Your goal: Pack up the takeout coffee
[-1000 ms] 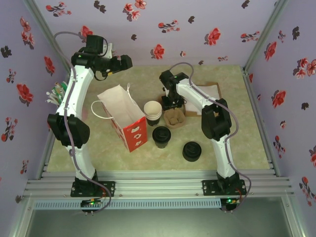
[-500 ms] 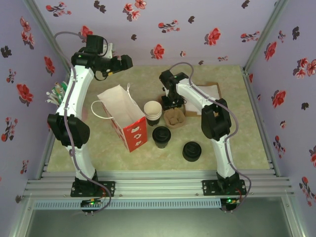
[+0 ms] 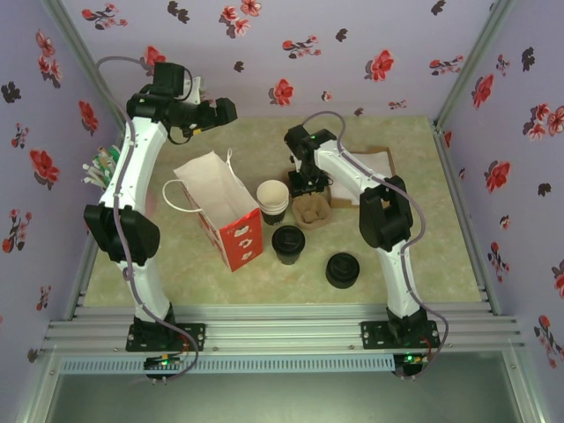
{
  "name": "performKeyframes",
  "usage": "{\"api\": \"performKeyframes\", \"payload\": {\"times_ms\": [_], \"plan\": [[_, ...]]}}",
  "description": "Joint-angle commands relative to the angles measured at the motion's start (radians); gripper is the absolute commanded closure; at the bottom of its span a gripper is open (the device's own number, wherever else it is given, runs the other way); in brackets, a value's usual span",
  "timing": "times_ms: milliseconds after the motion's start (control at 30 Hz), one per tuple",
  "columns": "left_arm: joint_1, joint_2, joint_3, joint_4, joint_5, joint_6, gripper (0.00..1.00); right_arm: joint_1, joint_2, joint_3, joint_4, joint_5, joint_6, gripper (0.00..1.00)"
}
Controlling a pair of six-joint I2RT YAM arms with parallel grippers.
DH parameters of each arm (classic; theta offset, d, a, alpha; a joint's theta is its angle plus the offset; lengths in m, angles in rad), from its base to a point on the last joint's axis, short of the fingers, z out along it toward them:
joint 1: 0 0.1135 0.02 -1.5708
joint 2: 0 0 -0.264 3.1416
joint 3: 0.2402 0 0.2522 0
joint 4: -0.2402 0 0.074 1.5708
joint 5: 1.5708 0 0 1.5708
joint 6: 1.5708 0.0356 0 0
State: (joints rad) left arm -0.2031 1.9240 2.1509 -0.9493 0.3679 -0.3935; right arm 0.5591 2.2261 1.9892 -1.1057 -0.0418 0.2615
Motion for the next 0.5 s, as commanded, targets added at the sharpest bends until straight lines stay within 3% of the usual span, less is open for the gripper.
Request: {"api": "performKeyframes", "payload": {"times_ms": [0, 200, 467], "plan": [[-0.007, -0.039, -0.007, 0.016, 0.019, -0.005, 0.01, 0.005, 0.029, 0.023, -0.023, -0.004, -0.007, 0.56], [-0.008, -0.039, -0.007, 0.017, 0.023, -0.008, 0.01, 0.007, 0.035, 0.023, -0.026, -0.007, -0.008, 0.53], [-0.011, -0.037, -0.007, 0.017, 0.024, -0.01, 0.01, 0.009, 0.03, 0.024, -0.029, -0.006, -0.007, 0.58]]}}
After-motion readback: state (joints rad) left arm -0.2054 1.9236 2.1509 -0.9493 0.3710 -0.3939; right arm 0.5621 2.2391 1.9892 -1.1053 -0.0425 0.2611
